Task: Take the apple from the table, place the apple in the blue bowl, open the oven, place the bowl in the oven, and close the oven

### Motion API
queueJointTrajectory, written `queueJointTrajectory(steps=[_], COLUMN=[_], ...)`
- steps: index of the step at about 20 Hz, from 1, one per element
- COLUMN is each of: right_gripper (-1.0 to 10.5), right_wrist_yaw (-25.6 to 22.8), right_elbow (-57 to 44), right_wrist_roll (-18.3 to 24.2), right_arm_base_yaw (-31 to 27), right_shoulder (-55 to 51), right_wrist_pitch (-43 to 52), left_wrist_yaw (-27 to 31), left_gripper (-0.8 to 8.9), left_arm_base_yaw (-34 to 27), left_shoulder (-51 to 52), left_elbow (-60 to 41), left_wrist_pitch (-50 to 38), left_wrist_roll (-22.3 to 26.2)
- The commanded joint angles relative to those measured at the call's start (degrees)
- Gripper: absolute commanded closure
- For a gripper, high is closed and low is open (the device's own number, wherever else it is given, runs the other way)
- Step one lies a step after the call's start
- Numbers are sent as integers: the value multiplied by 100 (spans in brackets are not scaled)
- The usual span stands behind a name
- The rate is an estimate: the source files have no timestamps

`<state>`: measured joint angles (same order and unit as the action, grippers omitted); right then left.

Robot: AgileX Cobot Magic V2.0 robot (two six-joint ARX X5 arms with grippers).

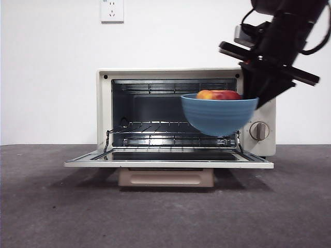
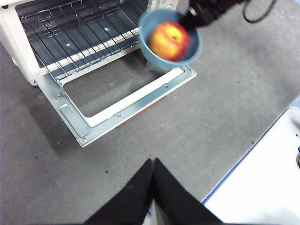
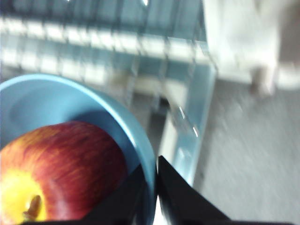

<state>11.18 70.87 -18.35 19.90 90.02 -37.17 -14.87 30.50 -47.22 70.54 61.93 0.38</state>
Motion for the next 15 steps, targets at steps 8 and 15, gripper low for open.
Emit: queueJointTrajectory(steps=[8, 15], right_gripper=[945, 945], right_wrist_yaw=[-221, -330], right_elbow=[321, 321], right_wrist_roll=[-887, -1126], right_arm_base_yaw=[52, 33], right_shoulder=[675, 782], right_wrist_pitch=[997, 1322], left_wrist_yaw=[11, 11], left_gripper=[806, 806], left_arm_base_yaw=[15, 15], left_shoulder=[-33, -33], left_elbow=[74, 74], left_wrist_pitch=[7, 13], left_wrist_roll=[46, 48])
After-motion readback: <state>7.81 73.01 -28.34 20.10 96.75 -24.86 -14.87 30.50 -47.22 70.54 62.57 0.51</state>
